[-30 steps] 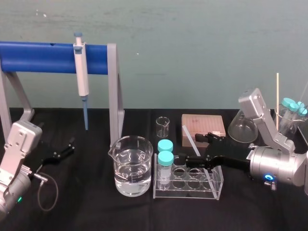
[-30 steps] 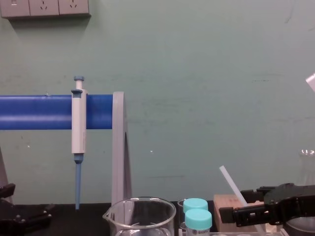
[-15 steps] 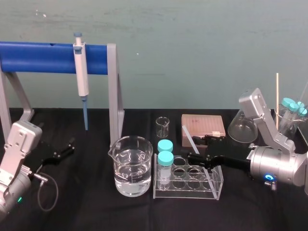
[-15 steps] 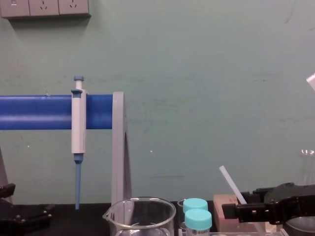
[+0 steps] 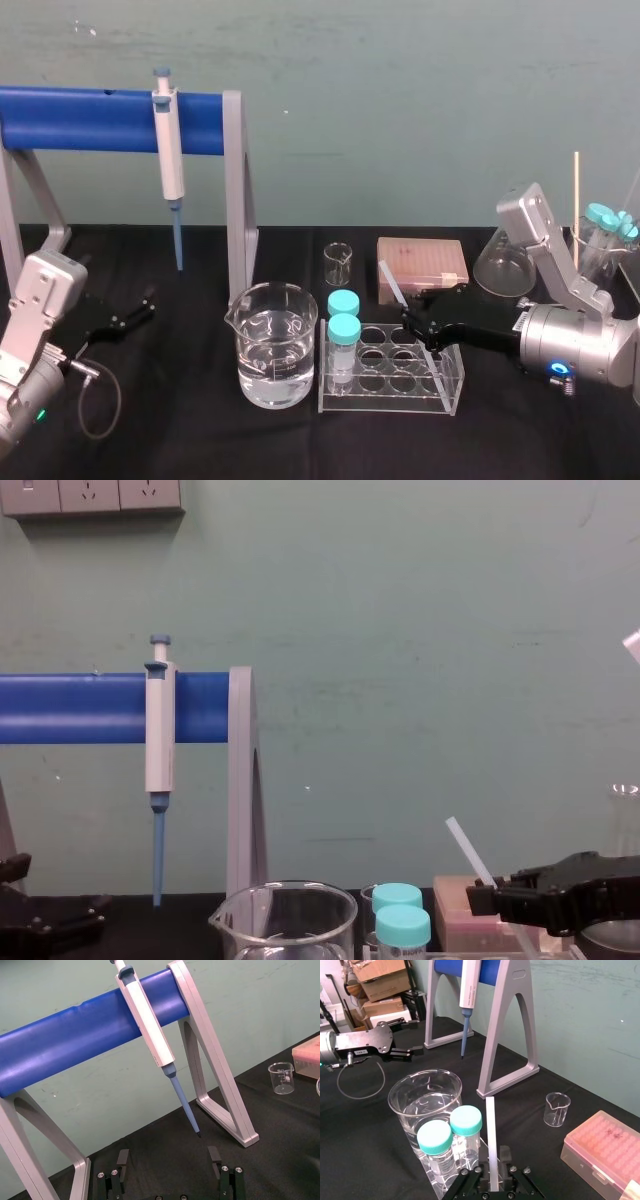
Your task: Pick up the stirring rod with one hand, then place it down.
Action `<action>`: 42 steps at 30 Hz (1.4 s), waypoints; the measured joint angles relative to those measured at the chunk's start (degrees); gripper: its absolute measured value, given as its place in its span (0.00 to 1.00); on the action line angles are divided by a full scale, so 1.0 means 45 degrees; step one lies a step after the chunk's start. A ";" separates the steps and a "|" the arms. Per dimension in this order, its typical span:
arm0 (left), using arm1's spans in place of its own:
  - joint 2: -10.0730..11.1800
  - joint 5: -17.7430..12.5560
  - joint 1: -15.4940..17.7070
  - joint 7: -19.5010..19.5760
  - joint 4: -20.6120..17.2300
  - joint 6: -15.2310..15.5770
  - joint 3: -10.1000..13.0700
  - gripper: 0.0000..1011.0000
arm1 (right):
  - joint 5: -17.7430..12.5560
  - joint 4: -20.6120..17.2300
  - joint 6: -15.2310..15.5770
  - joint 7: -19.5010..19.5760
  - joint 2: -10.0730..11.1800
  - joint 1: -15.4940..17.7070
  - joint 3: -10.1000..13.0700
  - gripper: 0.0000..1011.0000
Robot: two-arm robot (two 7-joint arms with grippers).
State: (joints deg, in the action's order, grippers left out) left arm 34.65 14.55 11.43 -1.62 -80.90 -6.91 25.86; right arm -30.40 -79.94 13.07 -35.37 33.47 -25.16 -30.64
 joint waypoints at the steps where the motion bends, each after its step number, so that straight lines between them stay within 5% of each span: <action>1: 0.0000 0.0000 0.0000 0.0000 0.0000 0.0000 0.0000 0.99 | 0.0000 0.0001 0.0000 0.0001 0.0000 0.0000 0.0000 0.16; 5: -0.0001 0.0000 0.0000 0.0000 0.0000 0.0000 0.0000 0.99 | 0.0000 0.0000 0.0000 0.0004 0.0000 0.0000 0.0001 0.07; 10: -0.0001 0.0000 0.0000 0.0000 0.0000 0.0000 0.0000 0.99 | -0.0010 -0.0003 -0.0048 0.0012 -0.0002 0.0017 0.0012 0.07; 26: 0.0000 0.0000 0.0000 0.0000 0.0000 0.0000 0.0000 0.99 | -0.0004 -0.0964 -0.4672 0.0639 -0.0184 0.2212 0.1606 0.07; 34: -0.0001 0.0000 0.0001 0.0000 0.0000 0.0000 0.0000 0.99 | -0.0440 -0.1164 -0.5814 0.0608 -0.0571 0.2955 0.2266 0.07; 42: -0.0001 0.0000 0.0000 0.0000 0.0001 0.0000 0.0000 0.99 | -0.0441 -0.1542 -0.5982 0.0507 -0.0650 0.3058 0.2718 0.07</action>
State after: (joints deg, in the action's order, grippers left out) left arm 34.65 14.55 11.43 -1.62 -80.90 -6.91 25.86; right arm -32.39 -86.88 -13.85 -33.09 30.55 -11.40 -18.41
